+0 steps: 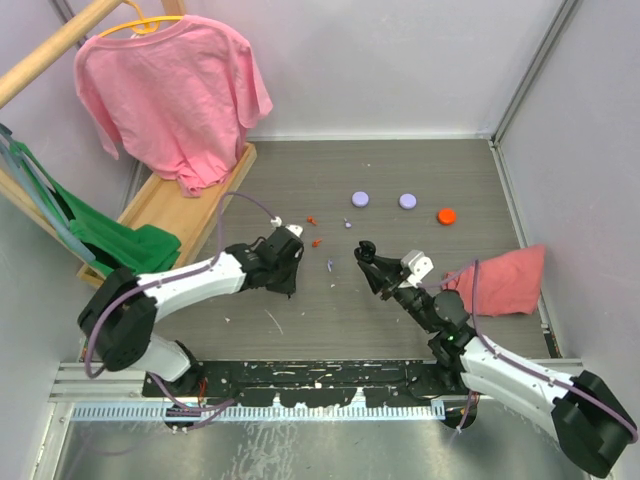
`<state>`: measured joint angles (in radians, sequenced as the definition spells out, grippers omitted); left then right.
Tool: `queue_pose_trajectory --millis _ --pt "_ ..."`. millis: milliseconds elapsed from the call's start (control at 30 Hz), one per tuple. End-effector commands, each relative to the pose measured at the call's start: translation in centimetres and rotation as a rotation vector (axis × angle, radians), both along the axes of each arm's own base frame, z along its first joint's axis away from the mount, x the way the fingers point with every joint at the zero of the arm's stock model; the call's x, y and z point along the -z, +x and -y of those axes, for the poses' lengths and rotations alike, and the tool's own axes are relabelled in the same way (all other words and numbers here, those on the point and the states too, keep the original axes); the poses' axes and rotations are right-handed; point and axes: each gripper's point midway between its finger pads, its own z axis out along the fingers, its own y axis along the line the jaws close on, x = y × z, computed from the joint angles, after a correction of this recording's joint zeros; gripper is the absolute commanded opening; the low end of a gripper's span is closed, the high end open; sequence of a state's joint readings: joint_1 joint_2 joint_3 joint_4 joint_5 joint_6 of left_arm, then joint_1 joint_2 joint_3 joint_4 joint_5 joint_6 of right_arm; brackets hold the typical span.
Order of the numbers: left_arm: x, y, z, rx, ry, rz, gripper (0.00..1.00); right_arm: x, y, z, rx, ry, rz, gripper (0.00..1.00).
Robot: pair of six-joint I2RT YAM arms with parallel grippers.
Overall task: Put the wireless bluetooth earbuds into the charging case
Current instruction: Pick up the earbud from the center of the board, then place the earbud in the charging case.
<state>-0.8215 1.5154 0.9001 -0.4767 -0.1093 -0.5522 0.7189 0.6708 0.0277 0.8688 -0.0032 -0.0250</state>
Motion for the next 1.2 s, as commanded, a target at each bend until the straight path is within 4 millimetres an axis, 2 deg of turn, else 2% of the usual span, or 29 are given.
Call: queue_pose_trajectory --millis 0,133,367,667,933,1167 --pt "-5.0 2.2 1.0 0.016 -0.116 0.189 0.05 -4.2 -0.2 -1.1 -0.048 0.055 0.113 0.01" --pt "-8.0 2.7 1.2 0.034 -0.182 0.290 0.04 -4.3 -0.2 -2.0 -0.087 0.046 0.129 0.01" --pt "-15.4 3.0 1.9 0.097 -0.339 0.533 0.00 -5.6 -0.3 -3.5 -0.151 0.046 0.180 0.01" --pt "-22.4 1.7 3.1 0.239 -0.496 0.793 0.00 -7.2 -0.3 -5.0 -0.212 0.074 0.224 0.01" --pt "-27.3 -0.2 4.2 0.394 -0.628 1.023 0.00 -8.9 -0.7 -6.1 -0.276 0.115 0.260 0.01" --pt "-29.6 -1.2 5.1 0.475 -0.694 1.136 0.00 -9.8 -1.0 -7.0 -0.323 0.140 0.279 0.01"
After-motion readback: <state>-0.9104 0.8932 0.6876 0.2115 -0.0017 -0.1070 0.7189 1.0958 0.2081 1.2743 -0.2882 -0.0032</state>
